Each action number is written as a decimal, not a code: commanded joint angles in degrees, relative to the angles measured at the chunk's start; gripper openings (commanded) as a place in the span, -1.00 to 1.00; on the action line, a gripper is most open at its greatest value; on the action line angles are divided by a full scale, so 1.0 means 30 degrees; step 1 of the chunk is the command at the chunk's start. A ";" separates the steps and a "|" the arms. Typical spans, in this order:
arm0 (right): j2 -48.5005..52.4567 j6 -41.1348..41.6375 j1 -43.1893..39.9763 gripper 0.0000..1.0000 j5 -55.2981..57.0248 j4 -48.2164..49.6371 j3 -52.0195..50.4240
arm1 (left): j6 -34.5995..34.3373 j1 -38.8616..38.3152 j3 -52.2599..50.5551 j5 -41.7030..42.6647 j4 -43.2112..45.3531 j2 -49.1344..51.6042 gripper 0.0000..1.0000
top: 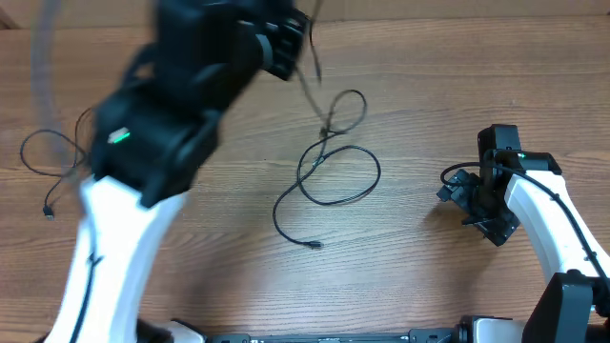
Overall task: Untangle cables
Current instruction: 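Lift the grasped cable up and pull it leftward out of the tangle, then lower the cable onto the left-side pile and open the left gripper, then reach the left gripper to the last black cable at center and grasp it, then drag the last cable down and leftward with the left gripper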
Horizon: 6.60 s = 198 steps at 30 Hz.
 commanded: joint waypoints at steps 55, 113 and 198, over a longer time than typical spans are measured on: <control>-0.0080 -0.0073 -0.0073 1.00 0.0029 0.0153 0.0044 | -0.6069 1.8608 -0.1064 -0.1042 -0.6339 0.4306 -0.91; -0.0080 -0.0066 -0.0073 1.00 0.0029 0.0240 0.0044 | -0.2936 1.2976 -0.1056 0.7868 -0.8561 0.6703 0.99; -0.0080 -0.0073 -0.0073 1.00 0.0036 0.0219 0.0044 | -0.7060 0.0656 -0.2900 -0.0102 -1.0003 1.6356 -0.91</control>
